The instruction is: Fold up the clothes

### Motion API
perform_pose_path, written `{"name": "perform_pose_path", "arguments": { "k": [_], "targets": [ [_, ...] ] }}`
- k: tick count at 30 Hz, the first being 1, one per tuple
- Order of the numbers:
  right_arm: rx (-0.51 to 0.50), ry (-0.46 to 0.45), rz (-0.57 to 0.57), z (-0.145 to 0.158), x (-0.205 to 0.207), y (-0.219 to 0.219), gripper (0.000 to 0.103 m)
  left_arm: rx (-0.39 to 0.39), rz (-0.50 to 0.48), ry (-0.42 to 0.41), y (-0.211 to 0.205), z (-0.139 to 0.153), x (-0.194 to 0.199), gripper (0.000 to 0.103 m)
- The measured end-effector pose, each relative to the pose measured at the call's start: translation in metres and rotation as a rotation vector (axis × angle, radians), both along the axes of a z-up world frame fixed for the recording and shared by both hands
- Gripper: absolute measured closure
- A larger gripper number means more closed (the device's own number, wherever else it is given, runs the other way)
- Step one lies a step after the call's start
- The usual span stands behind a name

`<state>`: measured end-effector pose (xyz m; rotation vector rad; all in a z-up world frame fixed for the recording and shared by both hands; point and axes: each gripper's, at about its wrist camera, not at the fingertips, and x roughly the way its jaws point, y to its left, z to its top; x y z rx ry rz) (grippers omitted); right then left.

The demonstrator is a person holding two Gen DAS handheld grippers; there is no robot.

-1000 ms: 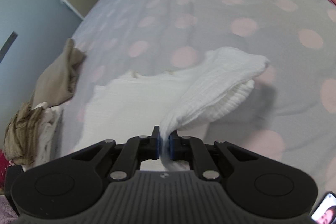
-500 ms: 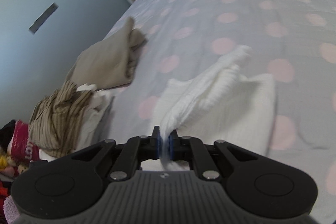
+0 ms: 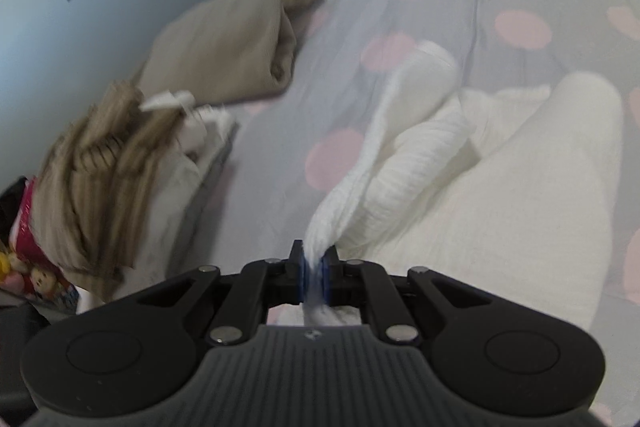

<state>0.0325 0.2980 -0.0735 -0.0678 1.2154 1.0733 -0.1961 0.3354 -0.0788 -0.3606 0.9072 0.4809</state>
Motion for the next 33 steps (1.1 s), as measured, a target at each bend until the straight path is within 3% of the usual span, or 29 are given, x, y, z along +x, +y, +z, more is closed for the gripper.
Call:
{"name": "perform_pose_path", "arguments": {
  "k": [6,17,27,33],
  "targets": [
    [-0.001,-0.024,0.037,0.001,-0.008,0.001,0.070,-0.029,-0.009,-0.007,-0.003,-0.003,0.000,0.078],
    [-0.045,-0.160,0.022,0.025,-0.016,-0.047,0.069,0.018,0.004,-0.009,-0.010,0.011,-0.012,0.078],
    [-0.144,-0.300,0.083,0.018,-0.048,-0.093,0.066,0.115,0.021,-0.003,-0.025,0.038,-0.039,0.078],
    [-0.150,-0.351,0.067,0.011,-0.068,-0.119,0.062,0.162,0.038,-0.057,-0.035,0.056,-0.047,0.077]
  ]
}}
